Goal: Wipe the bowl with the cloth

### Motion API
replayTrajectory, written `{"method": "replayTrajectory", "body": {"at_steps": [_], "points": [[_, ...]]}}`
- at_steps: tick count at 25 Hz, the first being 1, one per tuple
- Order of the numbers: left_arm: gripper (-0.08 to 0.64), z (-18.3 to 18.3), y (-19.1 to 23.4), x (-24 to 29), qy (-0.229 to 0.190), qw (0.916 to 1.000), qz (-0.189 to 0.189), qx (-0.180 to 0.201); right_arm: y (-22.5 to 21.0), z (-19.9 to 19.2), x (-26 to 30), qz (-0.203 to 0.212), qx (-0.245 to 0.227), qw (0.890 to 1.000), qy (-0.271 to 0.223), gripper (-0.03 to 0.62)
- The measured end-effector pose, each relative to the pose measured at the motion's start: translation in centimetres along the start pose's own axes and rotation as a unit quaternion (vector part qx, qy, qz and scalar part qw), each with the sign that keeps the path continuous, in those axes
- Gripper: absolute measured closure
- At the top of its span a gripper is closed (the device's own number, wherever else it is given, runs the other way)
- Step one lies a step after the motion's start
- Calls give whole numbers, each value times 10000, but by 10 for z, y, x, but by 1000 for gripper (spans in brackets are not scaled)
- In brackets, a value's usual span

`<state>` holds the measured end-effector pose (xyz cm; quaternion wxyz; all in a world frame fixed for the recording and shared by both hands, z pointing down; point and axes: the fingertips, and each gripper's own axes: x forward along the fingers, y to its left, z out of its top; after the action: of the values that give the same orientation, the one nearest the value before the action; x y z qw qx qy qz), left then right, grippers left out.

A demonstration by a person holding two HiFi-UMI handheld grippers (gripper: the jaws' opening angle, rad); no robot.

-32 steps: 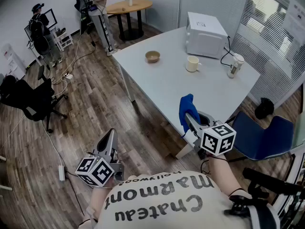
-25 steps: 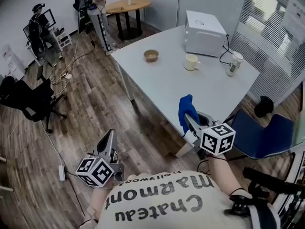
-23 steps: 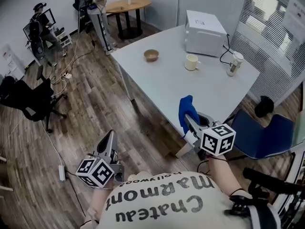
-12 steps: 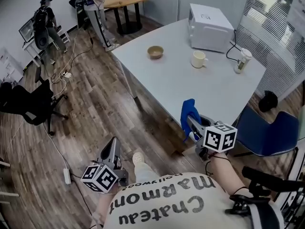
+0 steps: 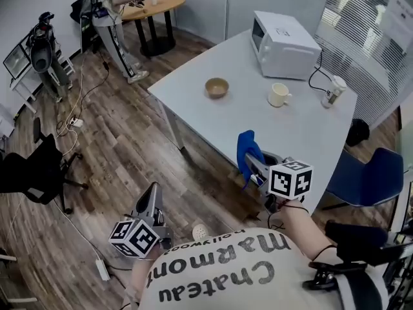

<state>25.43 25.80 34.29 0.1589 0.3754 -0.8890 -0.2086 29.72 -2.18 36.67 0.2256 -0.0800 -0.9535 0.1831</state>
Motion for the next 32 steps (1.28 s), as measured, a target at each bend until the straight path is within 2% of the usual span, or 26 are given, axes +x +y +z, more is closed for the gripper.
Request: {"method": "replayTrajectory", "body": {"at_steps": [4, 9, 12, 14, 18, 24, 29, 32], "points": [[565, 27, 35, 23, 288, 9992, -256, 70, 22, 22, 38, -184, -84, 9998, -55, 526], [565, 46, 68, 55, 397, 9982, -399, 191, 25, 18, 65, -552, -334, 9977, 225, 526], [565, 44, 71, 72, 515, 9968, -593, 159, 18, 12, 81, -761, -229, 9959, 438, 526], [565, 37, 79, 81, 663, 9959, -592, 155, 13, 14, 96, -871, -145, 9949, 492, 526], [566, 39, 100, 102, 789, 9953, -562, 74, 1, 36, 130, -1049, 77, 9939, 318, 526], [566, 82, 123, 160, 517, 9969, -529, -249, -30, 93, 177, -877, 491, 9949, -43, 526], [566, 110, 139, 220, 462, 9981, -396, -36, -57, 138, 220, -680, 511, 9961, -225, 526], [566, 125, 144, 250, 350, 9981, -464, -205, -69, 155, 239, -578, 545, 9961, -394, 526]]}}
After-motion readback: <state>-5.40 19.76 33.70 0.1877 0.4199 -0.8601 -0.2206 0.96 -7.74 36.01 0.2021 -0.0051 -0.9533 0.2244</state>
